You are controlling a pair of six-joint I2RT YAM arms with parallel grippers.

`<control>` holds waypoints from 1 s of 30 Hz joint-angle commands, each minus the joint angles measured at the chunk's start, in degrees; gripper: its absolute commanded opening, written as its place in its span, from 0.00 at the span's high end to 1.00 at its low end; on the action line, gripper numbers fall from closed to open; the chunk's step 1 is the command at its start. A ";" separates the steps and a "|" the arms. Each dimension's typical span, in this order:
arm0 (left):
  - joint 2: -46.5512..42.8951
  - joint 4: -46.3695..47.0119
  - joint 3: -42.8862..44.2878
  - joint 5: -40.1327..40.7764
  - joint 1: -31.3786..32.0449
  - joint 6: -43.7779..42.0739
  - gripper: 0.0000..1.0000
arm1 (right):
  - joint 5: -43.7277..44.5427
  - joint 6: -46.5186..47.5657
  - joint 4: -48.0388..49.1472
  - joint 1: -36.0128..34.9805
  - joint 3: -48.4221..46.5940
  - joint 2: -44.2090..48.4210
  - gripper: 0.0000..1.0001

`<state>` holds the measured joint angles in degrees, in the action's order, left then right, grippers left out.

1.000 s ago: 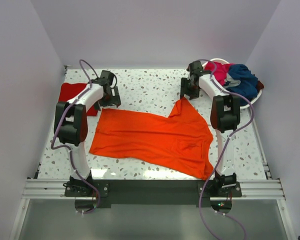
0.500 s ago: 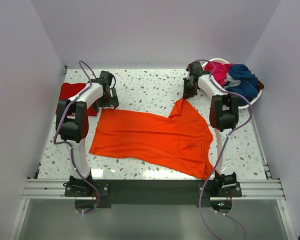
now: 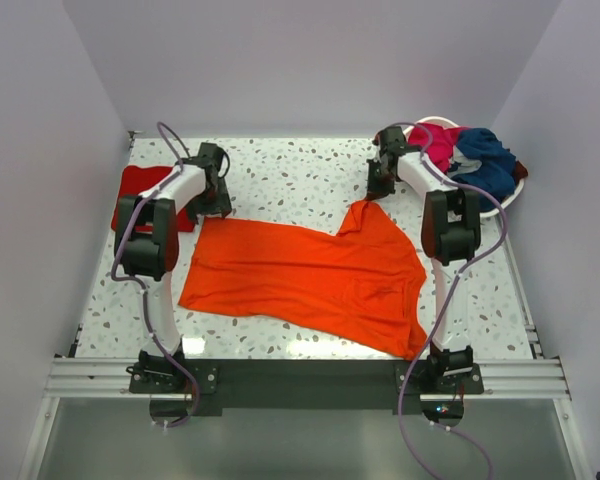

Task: Fold and stack the t-shirts
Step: Fold the tshirt

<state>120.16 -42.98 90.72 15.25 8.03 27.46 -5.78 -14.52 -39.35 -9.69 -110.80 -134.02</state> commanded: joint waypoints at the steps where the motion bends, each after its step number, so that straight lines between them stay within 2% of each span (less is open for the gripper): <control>1: 0.34 0.44 2.71 1.89 -0.74 0.13 0.27 | -0.37 -0.24 -2.22 -0.06 2.34 2.09 0.94; 5: -0.36 1.49 2.45 2.60 -1.00 -0.22 0.36 | -0.90 -0.07 -2.04 -0.06 3.84 2.71 0.94; 12: -0.54 3.34 2.27 1.28 -1.53 0.40 0.38 | -1.86 0.20 -1.78 -0.06 7.53 4.20 0.94; 18: 0.87 3.87 2.36 0.84 -1.88 0.57 0.46 | -2.22 0.55 -1.78 -0.06 8.85 5.17 0.94; 30: 1.31 4.31 1.74 0.14 -2.06 0.40 0.72 | -0.55 -0.33 -2.31 0.02 9.55 6.75 0.97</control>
<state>121.45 -40.77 91.29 15.40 6.70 27.46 -7.64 -14.52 -38.61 -9.69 -102.59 -129.14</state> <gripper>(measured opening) 0.287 0.045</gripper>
